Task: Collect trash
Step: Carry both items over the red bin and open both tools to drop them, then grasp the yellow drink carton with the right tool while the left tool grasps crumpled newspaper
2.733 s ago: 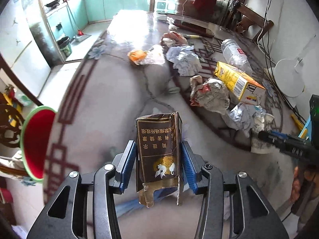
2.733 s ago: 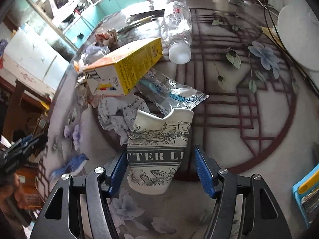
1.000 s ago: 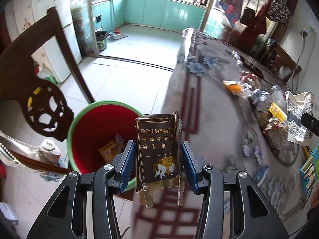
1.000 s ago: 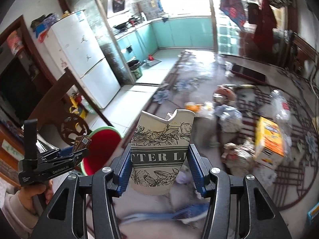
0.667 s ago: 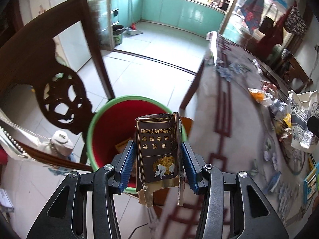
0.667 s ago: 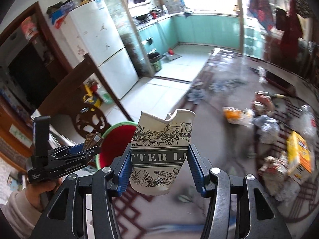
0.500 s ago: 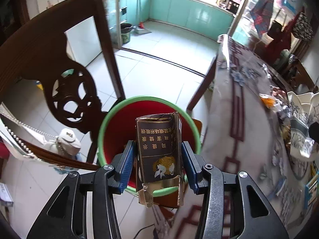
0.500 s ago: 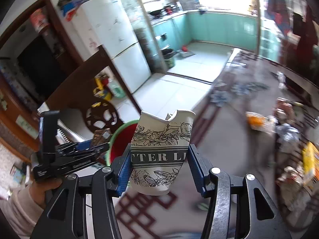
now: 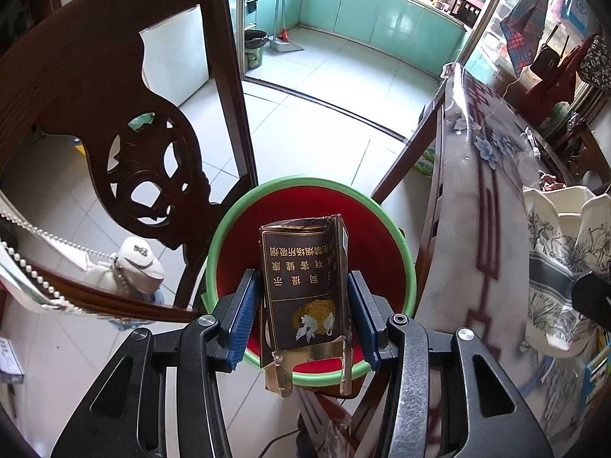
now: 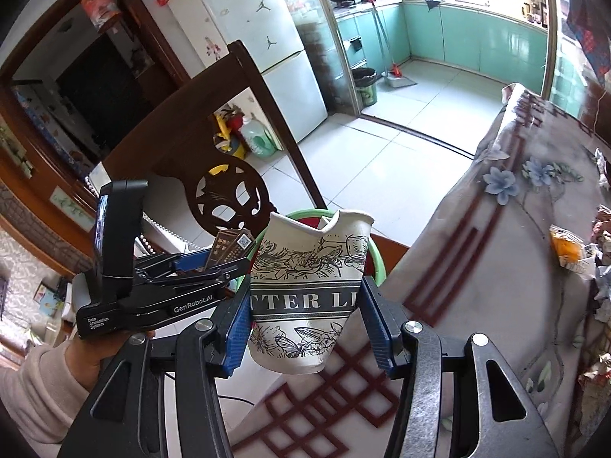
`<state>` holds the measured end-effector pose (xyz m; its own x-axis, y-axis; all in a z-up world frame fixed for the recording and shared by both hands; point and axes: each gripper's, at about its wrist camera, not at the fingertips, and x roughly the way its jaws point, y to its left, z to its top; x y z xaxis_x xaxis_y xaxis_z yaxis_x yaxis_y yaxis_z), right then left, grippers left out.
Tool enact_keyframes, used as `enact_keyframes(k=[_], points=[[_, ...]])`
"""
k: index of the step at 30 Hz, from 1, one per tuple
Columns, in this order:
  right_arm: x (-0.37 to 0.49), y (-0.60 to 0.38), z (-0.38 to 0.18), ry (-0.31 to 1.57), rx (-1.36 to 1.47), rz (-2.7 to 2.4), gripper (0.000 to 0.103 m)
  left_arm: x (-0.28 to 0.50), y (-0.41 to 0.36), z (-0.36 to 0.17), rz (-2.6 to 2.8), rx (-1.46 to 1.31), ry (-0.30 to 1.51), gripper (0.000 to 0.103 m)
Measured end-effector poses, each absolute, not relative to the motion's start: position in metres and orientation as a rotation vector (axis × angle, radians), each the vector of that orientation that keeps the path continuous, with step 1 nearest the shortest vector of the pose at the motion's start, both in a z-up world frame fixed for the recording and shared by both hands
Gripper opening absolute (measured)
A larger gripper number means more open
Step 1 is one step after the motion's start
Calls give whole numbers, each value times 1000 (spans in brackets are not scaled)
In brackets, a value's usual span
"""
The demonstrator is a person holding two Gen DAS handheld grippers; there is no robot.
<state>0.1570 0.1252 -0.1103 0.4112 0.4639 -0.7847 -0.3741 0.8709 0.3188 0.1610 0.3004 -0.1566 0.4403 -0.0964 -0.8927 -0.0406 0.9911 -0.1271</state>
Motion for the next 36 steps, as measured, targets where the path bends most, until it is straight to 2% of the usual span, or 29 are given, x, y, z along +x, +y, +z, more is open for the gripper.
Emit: enact_keyframes(k=[9,11,12,13,26,32,36], points=[[164,132,-112,1029,77,537,52,167,303,-158,-33,-139,1117,45],[163,133,-111,1013,75,538,53,167,303,-157,-10,-138,1108,53],[164,134,-110,1011,72,543,58,168,304,-157,-3,-138,1106,70],[164,135,-110,1007,70,543,60,167,304,-156,8,-140,1097,82],[146,107,-101,973,112,496,62,151,301,-142,20,-156,1058,83],[125,32,-90,931,153,336,62,140,275,-134,-18,-118,1047,83],[110,-54,-80,905,176,124,62,133,247,-126,-63,-92,1038,83]])
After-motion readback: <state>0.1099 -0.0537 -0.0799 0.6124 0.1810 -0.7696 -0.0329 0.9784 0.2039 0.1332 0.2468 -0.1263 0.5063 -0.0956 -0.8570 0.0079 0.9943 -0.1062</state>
